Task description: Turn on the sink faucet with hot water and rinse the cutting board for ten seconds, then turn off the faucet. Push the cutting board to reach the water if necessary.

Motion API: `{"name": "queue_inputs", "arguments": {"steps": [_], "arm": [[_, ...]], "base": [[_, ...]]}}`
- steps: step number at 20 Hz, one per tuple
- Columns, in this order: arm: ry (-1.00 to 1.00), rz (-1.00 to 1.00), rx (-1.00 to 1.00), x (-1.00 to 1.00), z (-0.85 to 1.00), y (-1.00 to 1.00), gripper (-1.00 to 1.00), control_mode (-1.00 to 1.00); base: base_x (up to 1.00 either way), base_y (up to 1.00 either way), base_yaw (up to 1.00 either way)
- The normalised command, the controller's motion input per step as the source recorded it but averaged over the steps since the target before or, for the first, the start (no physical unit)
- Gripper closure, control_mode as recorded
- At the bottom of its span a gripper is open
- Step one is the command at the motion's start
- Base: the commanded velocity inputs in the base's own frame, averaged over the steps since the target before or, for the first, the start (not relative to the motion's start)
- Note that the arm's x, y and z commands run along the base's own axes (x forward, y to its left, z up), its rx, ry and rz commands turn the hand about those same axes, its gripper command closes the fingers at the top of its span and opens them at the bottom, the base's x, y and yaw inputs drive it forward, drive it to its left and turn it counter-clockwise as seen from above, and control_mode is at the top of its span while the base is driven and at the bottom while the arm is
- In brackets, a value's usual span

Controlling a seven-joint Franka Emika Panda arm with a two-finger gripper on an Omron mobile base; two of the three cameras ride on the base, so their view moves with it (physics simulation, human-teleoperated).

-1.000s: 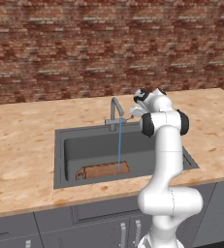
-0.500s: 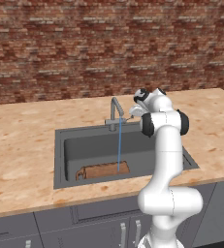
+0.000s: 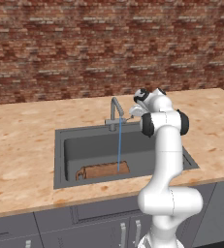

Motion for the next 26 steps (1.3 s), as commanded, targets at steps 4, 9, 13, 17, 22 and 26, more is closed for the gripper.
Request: {"name": "queue_inputs", "arguments": {"steps": [4,9,13,17,22,26], "arm": [[0.0,0.0,0.0,0.0,0.0,0.0,-1.0,-1.0],[0.0,0.0,0.0,0.0,0.0,0.0,-1.0,-1.0],[0.0,0.0,0.0,0.0,0.0,0.0,-1.0,-1.0],[0.0,0.0,0.0,0.0,0.0,0.0,-1.0,-1.0],[0.0,0.0,0.0,0.0,0.0,0.0,-1.0,-1.0],[0.0,0.0,0.0,0.0,0.0,0.0,-1.0,-1.0]], "base": [[0.0,0.0,0.0],[0.0,0.0,0.0],[0.0,0.0,0.0],[0.0,0.0,0.0],[0.0,0.0,0.0],[0.0,0.0,0.0]]}}
